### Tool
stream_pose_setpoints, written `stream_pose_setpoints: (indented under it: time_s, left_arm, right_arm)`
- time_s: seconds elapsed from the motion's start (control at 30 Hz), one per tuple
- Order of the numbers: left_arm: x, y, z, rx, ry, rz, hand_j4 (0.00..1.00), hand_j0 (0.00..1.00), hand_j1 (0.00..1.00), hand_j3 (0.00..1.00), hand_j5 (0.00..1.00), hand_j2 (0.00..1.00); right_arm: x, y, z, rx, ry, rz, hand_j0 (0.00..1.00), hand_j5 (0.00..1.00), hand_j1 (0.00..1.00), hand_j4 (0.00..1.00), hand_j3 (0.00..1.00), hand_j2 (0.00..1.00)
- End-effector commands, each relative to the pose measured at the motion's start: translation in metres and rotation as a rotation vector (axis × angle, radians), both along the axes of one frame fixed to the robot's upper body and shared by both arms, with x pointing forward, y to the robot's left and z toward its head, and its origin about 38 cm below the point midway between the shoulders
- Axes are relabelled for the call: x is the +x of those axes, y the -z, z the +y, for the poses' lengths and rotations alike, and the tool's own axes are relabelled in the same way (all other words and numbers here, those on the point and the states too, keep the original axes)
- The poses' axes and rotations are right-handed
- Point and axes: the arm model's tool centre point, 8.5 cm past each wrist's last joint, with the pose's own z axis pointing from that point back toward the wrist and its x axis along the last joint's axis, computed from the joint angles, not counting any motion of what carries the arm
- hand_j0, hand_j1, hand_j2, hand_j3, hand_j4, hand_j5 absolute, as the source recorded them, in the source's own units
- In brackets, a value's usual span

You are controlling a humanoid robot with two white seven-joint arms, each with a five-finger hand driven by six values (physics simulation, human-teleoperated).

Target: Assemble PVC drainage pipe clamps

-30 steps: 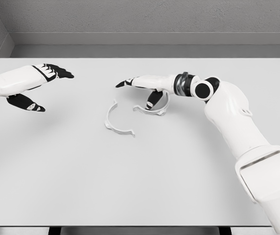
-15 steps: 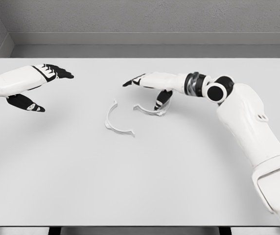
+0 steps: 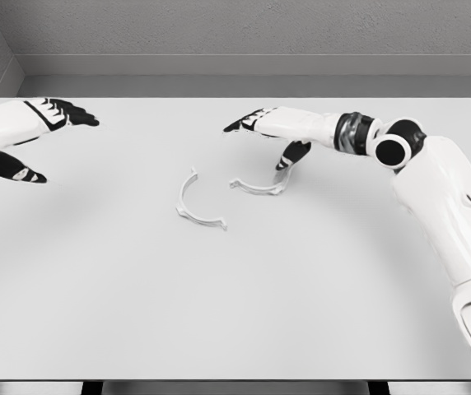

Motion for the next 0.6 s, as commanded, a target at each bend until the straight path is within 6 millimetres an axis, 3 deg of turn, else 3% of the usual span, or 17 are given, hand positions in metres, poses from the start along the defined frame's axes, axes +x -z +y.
stream_pose_setpoints:
  time_s: [0.0,0.13,0.3,0.37,0.43,0.57]
  left_arm:
    - [-0.004,-0.01,0.005,0.012,0.0,-0.008,1.0,1.0,1.0,1.0,1.0,1.0]
    - [0.002,-0.034,0.008,0.02,-0.013,-0.07,1.0,1.0,1.0,1.0,1.0,1.0]
    - [0.002,-0.044,0.006,0.007,-0.005,-0.097,1.0,1.0,1.0,1.0,1.0,1.0]
    - [-0.001,-0.063,0.012,0.018,-0.015,-0.139,1.0,1.0,1.0,1.0,1.0,1.0]
    - [-0.004,-0.069,0.005,0.025,0.006,-0.159,1.0,1.0,1.0,1.0,1.0,1.0]
    - [-0.005,-0.06,0.006,0.036,0.005,-0.138,1.0,1.0,1.0,1.0,1.0,1.0]
  right_arm:
    - [0.004,-0.01,-0.025,0.012,0.047,-0.018,1.0,1.0,1.0,1.0,1.0,1.0]
    - [0.004,0.001,-0.032,0.004,0.067,0.013,1.0,1.0,1.0,1.0,1.0,1.0]
    - [0.01,0.024,-0.051,-0.011,0.133,0.094,1.0,1.0,1.0,1.0,1.0,1.0]
    - [0.011,0.027,-0.046,-0.008,0.13,0.102,1.0,1.0,1.0,1.0,1.0,1.0]
    - [0.014,0.026,-0.038,0.007,0.127,0.111,1.0,1.0,1.0,1.0,1.0,1.0]
    - [0.02,0.025,-0.024,0.048,0.132,0.127,1.0,1.0,1.0,1.0,1.0,1.0]
